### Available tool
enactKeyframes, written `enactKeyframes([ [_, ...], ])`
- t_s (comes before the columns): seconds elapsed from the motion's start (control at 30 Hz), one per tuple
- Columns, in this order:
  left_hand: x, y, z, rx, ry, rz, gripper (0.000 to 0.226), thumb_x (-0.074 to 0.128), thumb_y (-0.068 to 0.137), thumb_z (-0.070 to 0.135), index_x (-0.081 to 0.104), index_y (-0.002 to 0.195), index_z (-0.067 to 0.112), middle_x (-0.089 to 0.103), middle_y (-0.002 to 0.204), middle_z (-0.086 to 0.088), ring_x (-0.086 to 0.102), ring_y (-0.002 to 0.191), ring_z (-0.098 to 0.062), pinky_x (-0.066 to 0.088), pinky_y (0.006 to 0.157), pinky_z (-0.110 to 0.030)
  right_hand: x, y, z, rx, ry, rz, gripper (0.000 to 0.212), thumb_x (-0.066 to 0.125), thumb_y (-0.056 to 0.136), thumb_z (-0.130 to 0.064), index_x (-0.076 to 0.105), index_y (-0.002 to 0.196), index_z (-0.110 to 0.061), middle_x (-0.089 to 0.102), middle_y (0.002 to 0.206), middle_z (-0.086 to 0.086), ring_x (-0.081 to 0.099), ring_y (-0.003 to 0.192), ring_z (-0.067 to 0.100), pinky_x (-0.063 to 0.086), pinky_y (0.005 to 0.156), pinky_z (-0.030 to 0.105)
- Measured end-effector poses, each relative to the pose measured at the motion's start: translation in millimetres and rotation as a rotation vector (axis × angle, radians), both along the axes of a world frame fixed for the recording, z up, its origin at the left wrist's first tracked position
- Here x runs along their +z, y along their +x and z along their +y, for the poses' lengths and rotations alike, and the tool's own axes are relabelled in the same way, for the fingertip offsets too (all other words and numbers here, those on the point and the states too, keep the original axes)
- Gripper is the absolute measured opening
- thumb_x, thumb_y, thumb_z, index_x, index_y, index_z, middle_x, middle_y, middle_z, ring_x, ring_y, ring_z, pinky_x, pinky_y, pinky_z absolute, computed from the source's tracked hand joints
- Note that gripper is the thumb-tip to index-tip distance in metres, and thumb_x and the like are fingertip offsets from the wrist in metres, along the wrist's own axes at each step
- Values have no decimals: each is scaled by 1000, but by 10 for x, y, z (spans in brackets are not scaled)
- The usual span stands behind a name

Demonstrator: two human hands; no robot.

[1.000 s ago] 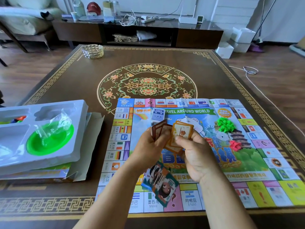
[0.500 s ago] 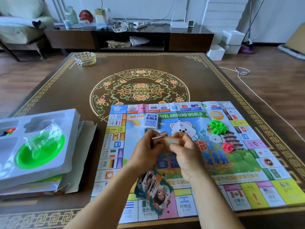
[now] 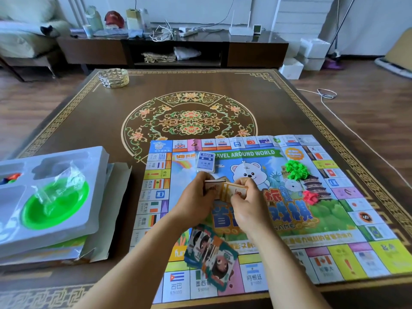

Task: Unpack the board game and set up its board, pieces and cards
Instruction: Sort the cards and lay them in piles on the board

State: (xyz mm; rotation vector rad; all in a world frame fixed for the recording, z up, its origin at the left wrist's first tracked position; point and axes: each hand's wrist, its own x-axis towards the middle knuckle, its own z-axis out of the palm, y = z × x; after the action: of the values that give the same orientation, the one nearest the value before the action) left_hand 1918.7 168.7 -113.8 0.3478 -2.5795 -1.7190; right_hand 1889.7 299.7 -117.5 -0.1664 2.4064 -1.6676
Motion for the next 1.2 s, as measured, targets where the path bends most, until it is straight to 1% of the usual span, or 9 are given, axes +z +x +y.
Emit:
enactKeyframes([
  [0.2, 33, -5, 56, -69, -126, -2, 13, 37, 98, 6, 40, 103, 18, 50, 74, 7, 45, 62, -6, 35, 52, -19, -81, 30, -138, -19, 79, 19, 26, 44, 89, -3, 40, 104, -25, 56, 108, 9, 46, 80, 19, 31, 55, 19],
  [0.4, 31, 3, 24, -55, -179, 9, 13, 36, 98, 6, 41, 104, 16, 53, 79, 1, 48, 66, -11, 36, 55, -22, -22, 49, -128, -33, 129, 50, 27, 40, 93, -3, 43, 116, -16, 52, 114, 8, 48, 90, 20, 31, 66, 23],
  [0.53, 62, -7, -45, 7, -44, 20, 10, 39, 98, 6, 43, 97, 15, 51, 73, -4, 46, 55, -18, 39, 45, -22, 38, -31, -62, -86, 96, 67, 27, 40, 96, -6, 44, 121, -15, 54, 101, 3, 49, 75, 16, 32, 55, 22],
  [0.6, 36, 14, -66, -10, -6, 2, 16, 41, 98, 5, 44, 91, 20, 53, 75, -9, 48, 59, -21, 46, 53, -31, 40, -50, -21, -74, 108, 29, 27, 39, 96, -6, 44, 120, -15, 52, 95, 2, 44, 64, 11, 31, 52, 21],
  [0.67, 0, 28, -60, -28, -45, -11, 21, 43, 97, 6, 43, 87, 25, 57, 78, -10, 51, 66, -22, 50, 62, -42, 14, -25, -30, 0, 168, 9, 29, 39, 96, -6, 43, 122, -17, 50, 97, 3, 44, 66, 12, 30, 52, 20],
  [0.73, -3, 26, -36, -36, -83, -13, 17, 43, 97, 8, 43, 90, 24, 56, 76, -6, 50, 65, -21, 46, 61, -39, 9, -9, -43, 20, 183, 8, 31, 38, 96, -7, 42, 124, -19, 48, 99, 2, 45, 72, 16, 30, 53, 20],
  [0.87, 0, 14, -36, -17, -74, 4, 19, 41, 97, 6, 42, 90, 24, 55, 77, -5, 49, 64, -21, 45, 61, -39, 50, -34, -24, -13, 113, -11, 27, 40, 95, -8, 43, 119, -19, 49, 81, 1, 40, 54, 10, 29, 48, 21],
  [1.1, -26, 19, -18, -33, -128, -28, 14, 40, 97, 4, 41, 98, 19, 51, 72, 5, 46, 59, -8, 37, 49, -17, 19, -17, -54, 2, 114, -31, 24, 41, 94, -8, 42, 114, -21, 48, 73, -1, 39, 51, 10, 29, 47, 21],
  [1.2, -29, -7, -43, -18, -146, -40, 16, 40, 96, 8, 42, 94, 24, 57, 86, -7, 53, 70, -20, 45, 57, -29, 14, -17, -64, 12, 106, -26, 23, 41, 93, -7, 41, 110, -23, 46, 69, -2, 37, 49, 11, 29, 47, 23],
])
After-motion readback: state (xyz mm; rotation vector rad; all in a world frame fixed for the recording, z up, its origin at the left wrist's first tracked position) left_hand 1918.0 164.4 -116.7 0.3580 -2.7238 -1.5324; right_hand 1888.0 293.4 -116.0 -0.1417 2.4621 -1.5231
